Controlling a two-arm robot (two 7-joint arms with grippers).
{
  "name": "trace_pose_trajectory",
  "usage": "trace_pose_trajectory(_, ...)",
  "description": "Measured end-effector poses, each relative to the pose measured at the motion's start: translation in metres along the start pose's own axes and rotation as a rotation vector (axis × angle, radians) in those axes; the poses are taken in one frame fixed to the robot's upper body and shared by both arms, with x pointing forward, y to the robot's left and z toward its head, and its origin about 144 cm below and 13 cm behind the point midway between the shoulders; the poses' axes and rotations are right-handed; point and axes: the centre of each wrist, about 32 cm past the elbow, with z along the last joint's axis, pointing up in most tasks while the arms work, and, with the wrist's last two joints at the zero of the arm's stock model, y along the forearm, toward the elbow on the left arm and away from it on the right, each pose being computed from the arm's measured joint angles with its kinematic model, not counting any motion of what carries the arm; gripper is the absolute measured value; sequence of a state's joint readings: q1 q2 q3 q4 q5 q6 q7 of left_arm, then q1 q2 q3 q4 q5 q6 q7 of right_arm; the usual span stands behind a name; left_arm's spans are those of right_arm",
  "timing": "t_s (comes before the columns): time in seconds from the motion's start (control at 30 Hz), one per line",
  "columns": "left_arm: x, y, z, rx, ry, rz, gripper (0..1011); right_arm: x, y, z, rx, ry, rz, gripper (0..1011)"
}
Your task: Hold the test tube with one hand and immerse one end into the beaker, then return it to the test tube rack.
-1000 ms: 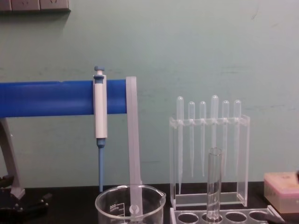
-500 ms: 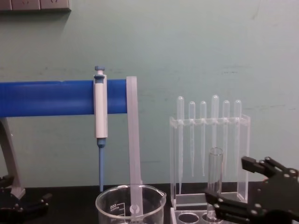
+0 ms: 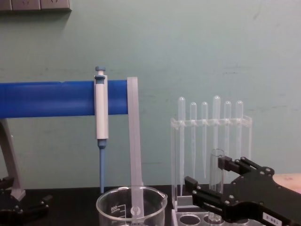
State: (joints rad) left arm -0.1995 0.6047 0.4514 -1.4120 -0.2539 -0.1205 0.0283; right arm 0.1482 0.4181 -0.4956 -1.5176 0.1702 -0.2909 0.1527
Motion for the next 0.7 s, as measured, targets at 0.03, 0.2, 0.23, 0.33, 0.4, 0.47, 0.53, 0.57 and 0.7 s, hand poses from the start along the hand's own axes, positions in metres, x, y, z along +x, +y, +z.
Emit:
trace_pose_trajectory(0.03, 0.0, 0.0, 0.0, 0.0, 0.0, 0.0, 1000, 0.0, 0.001, 0.0, 0.003, 0.004, 0.001, 844)
trace_pose_trajectory(0.2, 0.0, 0.0, 0.0, 0.0, 0.0, 0.0, 1000, -0.001, 0.001, 0.0, 0.006, 0.012, 0.002, 716)
trace_pose_trajectory(0.23, 0.0, 0.0, 0.0, 0.0, 0.0, 0.0, 1000, -0.001, 0.001, 0.001, 0.007, 0.011, 0.002, 681)
trace_pose_trajectory(0.33, 0.0, 0.0, 0.0, 0.0, 0.0, 0.0, 1000, -0.002, 0.001, 0.003, 0.008, 0.007, 0.003, 599)
trace_pose_trajectory(0.4, 0.0, 0.0, 0.0, 0.0, 0.0, 0.0, 1000, -0.002, 0.0, 0.005, 0.007, 0.002, 0.002, 537)
trace_pose_trajectory(0.47, 0.0, 0.0, 0.0, 0.0, 0.0, 0.0, 1000, -0.001, 0.0, 0.007, 0.007, -0.002, -0.001, 453)
trace_pose_trajectory(0.53, 0.0, 0.0, 0.0, 0.0, 0.0, 0.0, 1000, -0.001, -0.001, 0.008, 0.008, -0.005, -0.003, 419)
trace_pose_trajectory(0.57, 0.0, 0.0, 0.0, 0.0, 0.0, 0.0, 1000, -0.001, -0.002, 0.01, 0.005, -0.008, -0.007, 374)
trace_pose_trajectory(0.7, 0.0, 0.0, 0.0, 0.0, 0.0, 0.0, 1000, -0.001, -0.003, 0.015, 0.008, -0.019, -0.013, 241)
